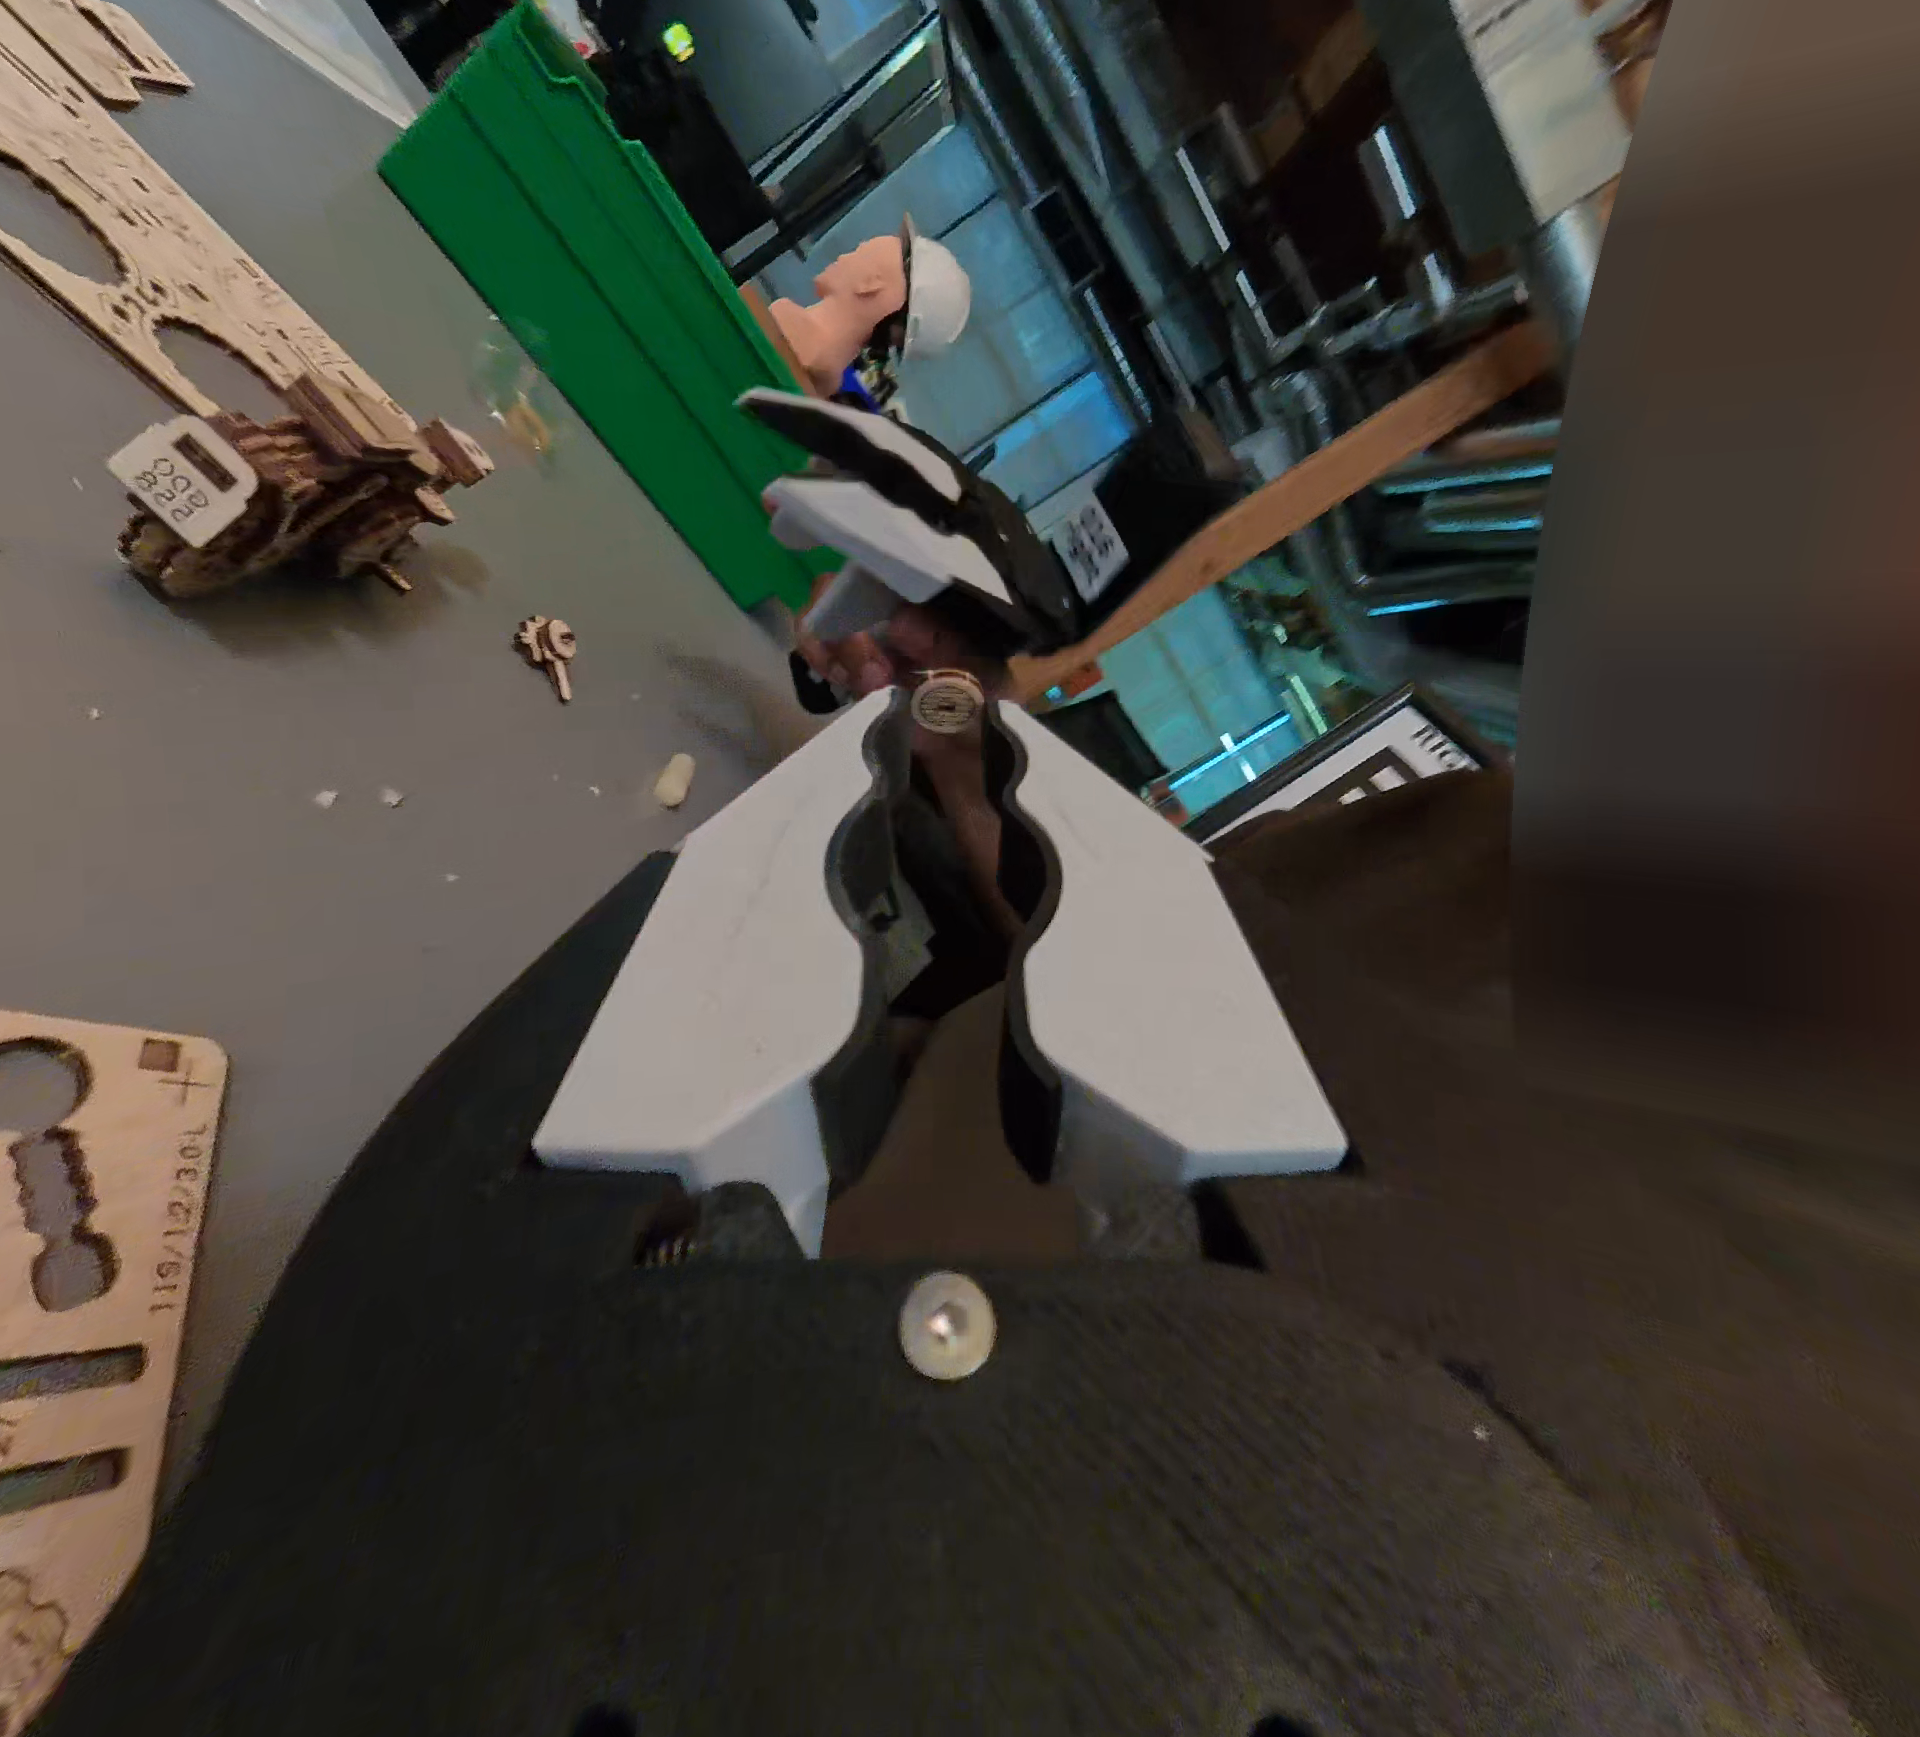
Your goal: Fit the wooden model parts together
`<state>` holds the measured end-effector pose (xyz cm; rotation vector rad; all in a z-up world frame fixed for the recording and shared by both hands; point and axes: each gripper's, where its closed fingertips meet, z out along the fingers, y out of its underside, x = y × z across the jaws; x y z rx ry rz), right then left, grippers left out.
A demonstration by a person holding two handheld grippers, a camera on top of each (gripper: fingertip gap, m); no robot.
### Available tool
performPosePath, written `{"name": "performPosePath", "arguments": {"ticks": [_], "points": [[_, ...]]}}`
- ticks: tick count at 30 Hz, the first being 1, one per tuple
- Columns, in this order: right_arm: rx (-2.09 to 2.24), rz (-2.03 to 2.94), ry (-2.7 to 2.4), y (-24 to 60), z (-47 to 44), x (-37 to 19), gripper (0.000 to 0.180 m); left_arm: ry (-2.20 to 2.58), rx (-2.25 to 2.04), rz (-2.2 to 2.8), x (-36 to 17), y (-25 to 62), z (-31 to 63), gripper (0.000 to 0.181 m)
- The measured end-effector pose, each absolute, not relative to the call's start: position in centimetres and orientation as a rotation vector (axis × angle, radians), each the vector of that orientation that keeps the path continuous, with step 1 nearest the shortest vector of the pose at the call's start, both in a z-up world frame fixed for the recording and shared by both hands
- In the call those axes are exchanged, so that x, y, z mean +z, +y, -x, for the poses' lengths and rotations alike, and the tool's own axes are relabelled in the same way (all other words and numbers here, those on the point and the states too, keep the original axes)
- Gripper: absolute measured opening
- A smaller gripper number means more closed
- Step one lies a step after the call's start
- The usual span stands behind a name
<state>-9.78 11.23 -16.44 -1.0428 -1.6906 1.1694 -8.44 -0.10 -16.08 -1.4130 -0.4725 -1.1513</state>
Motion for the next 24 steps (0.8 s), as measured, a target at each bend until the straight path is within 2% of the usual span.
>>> {"name": "performPosePath", "arguments": {"ticks": [4, 12, 18, 24], "points": [[1.063, 1.351, -1.962, 14.4, 8.4, -23.2, 0.028, -0.451, -1.145, 1.462, -16.7, 0.3, 7.8, 0.011], [1.131, 1.543, -2.094, 12.6, 7.7, -27.0, 0.030, -0.477, -1.189, 1.471, -17.4, 0.7, 7.8, 0.011], [1.142, 1.510, -2.121, 11.2, 8.0, -27.2, 0.016, -0.458, -1.195, 1.513, -17.9, 1.1, 6.9, 0.011], [1.254, 1.286, -2.069, 8.5, 8.6, -23.8, 0.015, -0.436, -1.072, 1.608, -19.0, 1.6, 6.6, 0.011]]}}
